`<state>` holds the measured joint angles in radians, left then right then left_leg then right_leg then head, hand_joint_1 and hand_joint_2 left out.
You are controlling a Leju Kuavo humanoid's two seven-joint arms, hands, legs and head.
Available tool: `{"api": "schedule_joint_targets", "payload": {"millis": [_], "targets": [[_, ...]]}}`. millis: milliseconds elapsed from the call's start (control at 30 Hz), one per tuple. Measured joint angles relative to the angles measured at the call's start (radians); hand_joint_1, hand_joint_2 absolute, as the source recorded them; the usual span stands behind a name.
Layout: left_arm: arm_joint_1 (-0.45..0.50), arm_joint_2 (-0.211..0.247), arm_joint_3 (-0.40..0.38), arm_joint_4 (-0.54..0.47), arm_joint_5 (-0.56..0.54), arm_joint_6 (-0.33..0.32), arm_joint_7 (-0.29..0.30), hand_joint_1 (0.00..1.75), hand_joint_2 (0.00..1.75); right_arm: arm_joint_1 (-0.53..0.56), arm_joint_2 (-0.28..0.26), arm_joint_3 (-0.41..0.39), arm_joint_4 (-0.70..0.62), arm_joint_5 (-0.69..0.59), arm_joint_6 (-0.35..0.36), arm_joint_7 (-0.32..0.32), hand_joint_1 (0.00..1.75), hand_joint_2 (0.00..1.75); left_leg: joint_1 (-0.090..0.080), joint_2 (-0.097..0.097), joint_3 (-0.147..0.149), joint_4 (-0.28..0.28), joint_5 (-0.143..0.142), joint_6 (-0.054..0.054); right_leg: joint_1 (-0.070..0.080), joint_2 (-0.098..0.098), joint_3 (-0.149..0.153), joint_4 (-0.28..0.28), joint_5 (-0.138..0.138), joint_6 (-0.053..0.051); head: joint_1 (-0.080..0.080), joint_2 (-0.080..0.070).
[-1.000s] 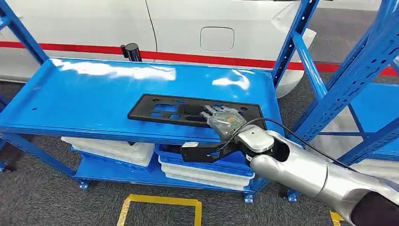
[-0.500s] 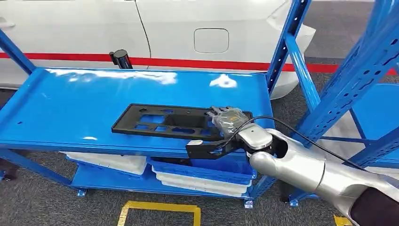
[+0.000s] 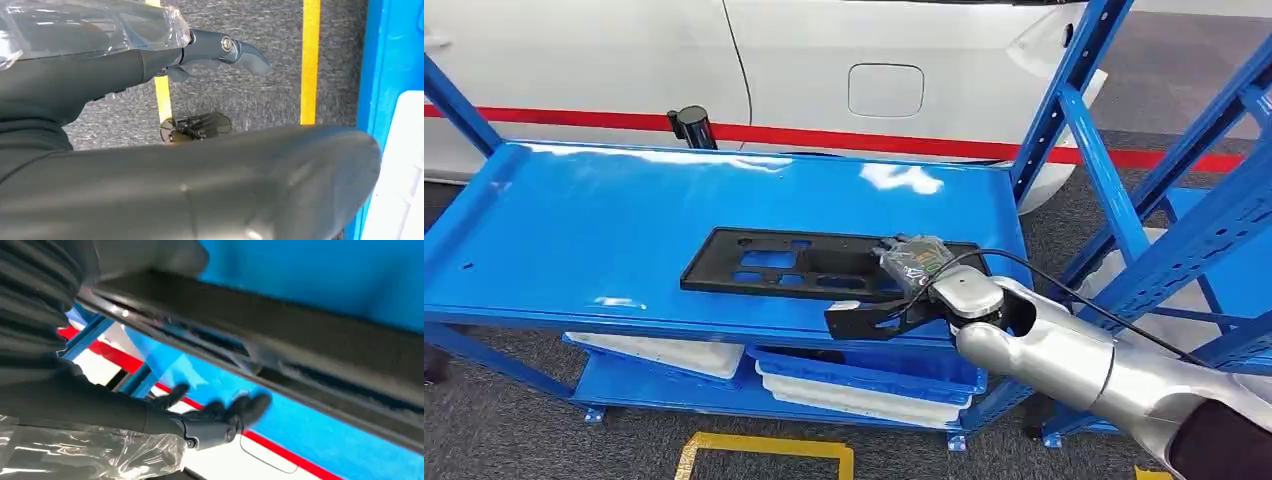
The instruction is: Take the parts from the cabinet and place them on the table.
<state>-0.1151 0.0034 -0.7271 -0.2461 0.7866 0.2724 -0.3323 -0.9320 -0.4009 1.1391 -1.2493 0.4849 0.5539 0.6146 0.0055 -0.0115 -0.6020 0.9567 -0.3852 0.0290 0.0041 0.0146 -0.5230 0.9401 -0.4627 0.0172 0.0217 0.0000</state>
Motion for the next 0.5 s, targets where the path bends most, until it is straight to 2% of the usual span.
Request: {"api": "schedule_joint_targets", "payload": {"millis": [67,100,500], "targets": [[0.0,0.0,-0.001,0.0,0.0,0.0,-0.005,0.0,0.0,0.004,-0.006,0.0,0.0,-0.003,0.0,0.0,1.75,1.75,-0.001,0.0,0.0,0.0,0.0,0.0,-0.001,0.0,0.0,0.0,0.0,0.001,0.0,0.0],[0.0,0.0,-0.002,0.0,0.0,0.0,-0.008,0.0,1.75,0.004,-0.007,-0.001,0.0,-0.003,-0.002,0.0,1.75,1.75,-0.001,0.0,0.001,0.0,0.0,0.0,-0.002,0.0,0.0,0.0,0.001,0.002,0.0,0.0],[0.0,0.0,-0.013,0.0,-0.018,-0.005,-0.04,0.0,1.75,0.0,-0.024,-0.026,-0.008,-0.011,-0.046,0.0,1.75,1.75,0.004,0.001,0.013,-0.002,0.001,-0.001,0.001,0.0,0.011,0.0,0.001,0.003,0.0,0.0]]}}
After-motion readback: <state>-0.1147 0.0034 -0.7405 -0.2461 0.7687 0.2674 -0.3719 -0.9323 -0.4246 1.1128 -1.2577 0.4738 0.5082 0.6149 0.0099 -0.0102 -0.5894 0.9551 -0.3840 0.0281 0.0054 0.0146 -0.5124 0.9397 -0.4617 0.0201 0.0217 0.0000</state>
